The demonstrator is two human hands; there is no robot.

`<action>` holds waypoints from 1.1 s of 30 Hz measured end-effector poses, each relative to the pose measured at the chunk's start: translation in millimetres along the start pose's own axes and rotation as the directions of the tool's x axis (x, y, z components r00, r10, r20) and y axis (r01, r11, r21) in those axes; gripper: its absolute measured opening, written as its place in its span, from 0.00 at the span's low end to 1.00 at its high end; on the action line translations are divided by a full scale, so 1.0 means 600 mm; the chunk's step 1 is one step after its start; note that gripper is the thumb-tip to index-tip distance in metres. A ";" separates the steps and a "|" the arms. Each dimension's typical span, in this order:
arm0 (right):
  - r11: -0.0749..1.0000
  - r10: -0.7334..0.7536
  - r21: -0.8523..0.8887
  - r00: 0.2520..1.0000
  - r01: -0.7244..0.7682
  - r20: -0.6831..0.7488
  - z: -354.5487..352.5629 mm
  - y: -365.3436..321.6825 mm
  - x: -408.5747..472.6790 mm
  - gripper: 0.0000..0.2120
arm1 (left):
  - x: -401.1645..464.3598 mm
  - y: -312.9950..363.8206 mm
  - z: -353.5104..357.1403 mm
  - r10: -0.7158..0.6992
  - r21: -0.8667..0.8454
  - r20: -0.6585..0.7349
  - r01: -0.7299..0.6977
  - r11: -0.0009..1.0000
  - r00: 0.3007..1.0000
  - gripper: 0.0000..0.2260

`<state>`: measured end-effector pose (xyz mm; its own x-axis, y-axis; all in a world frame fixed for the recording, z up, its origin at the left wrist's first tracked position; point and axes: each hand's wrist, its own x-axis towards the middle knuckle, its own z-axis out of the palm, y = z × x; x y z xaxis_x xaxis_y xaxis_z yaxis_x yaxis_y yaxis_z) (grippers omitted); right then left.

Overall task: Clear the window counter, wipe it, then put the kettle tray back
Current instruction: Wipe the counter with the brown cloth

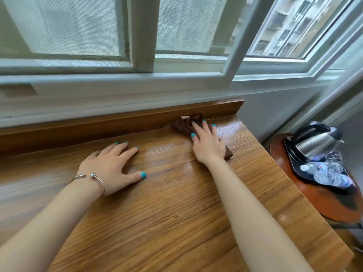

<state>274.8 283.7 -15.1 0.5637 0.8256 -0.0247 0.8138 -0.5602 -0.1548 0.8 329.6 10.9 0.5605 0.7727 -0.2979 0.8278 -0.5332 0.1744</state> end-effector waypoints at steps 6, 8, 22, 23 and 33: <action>0.942 0.334 0.043 0.942 -0.333 -0.030 0.008 -0.074 -0.014 0.23 | 0.001 -0.010 0.003 -0.003 -0.041 0.001 0.003 0.999 1.000 0.36; 0.980 0.195 0.050 0.979 -0.193 -0.051 0.027 -0.150 -0.065 0.24 | -0.001 -0.014 0.012 0.003 -0.043 -0.009 -0.004 0.999 1.000 0.36; 0.947 0.318 0.041 0.948 -0.319 0.026 -0.003 -0.037 -0.040 0.22 | -0.032 -0.095 0.011 -0.018 0.044 0.095 0.014 0.999 0.995 0.42; 0.954 0.295 0.041 0.955 -0.295 0.011 0.004 -0.071 -0.052 0.22 | -0.033 -0.095 0.015 -0.015 0.060 0.078 0.011 0.998 0.997 0.41; 0.964 -0.265 0.028 0.962 0.264 0.060 0.039 -0.236 -0.152 0.23 | -0.048 -0.130 -0.027 -0.015 0.166 0.202 -0.019 0.986 0.979 0.49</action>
<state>105.2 289.3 -14.0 0.3181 0.9471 -0.0420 0.9294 -0.3203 -0.1834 -79.9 354.4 20.9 0.5314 0.6952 -0.4840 0.8014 -0.5977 0.0214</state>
